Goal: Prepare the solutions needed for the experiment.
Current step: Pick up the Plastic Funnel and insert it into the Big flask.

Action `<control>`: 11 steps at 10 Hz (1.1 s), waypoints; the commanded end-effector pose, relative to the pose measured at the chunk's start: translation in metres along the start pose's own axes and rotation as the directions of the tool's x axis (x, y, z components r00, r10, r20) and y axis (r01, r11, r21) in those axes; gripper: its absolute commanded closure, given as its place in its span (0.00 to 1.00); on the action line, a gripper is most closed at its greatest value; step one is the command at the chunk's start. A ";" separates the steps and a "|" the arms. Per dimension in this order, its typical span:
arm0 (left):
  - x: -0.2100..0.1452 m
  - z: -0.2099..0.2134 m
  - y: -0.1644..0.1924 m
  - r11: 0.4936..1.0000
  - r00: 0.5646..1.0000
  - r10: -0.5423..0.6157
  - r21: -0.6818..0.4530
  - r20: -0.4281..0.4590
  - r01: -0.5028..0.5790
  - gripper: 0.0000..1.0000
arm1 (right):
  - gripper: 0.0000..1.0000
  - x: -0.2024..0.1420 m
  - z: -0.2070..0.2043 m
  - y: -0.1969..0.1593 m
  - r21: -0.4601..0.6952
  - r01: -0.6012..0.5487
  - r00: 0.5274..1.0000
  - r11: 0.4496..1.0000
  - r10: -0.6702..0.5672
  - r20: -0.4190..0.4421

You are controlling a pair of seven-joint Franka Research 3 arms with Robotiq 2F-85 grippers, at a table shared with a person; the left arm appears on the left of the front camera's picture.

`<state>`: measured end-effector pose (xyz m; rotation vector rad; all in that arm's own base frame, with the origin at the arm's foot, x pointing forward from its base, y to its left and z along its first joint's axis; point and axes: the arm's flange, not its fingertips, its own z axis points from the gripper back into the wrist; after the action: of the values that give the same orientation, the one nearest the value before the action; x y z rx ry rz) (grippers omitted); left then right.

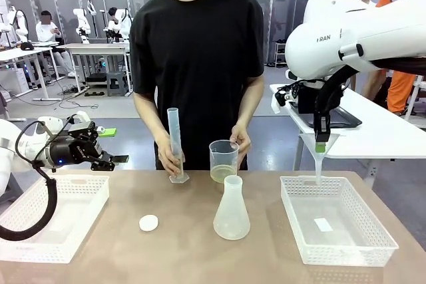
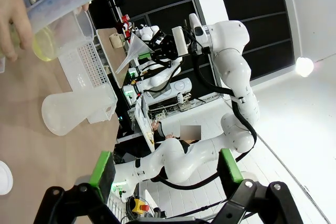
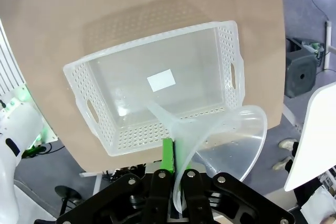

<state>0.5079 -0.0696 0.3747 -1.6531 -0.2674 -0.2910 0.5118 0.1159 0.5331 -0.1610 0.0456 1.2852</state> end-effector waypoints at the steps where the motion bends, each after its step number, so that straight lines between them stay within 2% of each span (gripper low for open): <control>1: 0.001 0.000 0.000 1.000 1.000 -0.018 -0.019 -0.006 0.018 0.00 | 1.00 0.001 0.003 -0.004 0.009 -0.020 1.000 1.000 0.020 -0.006; 8: 0.001 0.000 0.000 1.000 1.000 -0.018 -0.019 -0.006 0.018 0.00 | 0.97 0.001 0.001 -0.001 0.002 -0.001 1.000 1.000 0.001 -0.001; 10: 0.001 0.000 0.000 1.000 1.000 -0.018 -0.019 -0.006 0.018 0.00 | 0.97 0.025 0.009 0.011 -0.096 -0.186 0.982 0.978 0.189 0.024; 11: 0.001 0.000 0.000 1.000 1.000 -0.018 -0.019 -0.006 0.018 0.00 | 0.97 0.034 0.015 0.021 -0.121 -0.280 0.956 0.952 0.288 0.051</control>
<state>0.5079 -0.0696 0.3747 -1.6532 -0.2674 -0.2911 0.5087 0.1520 0.5423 -0.1967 -0.0132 1.4650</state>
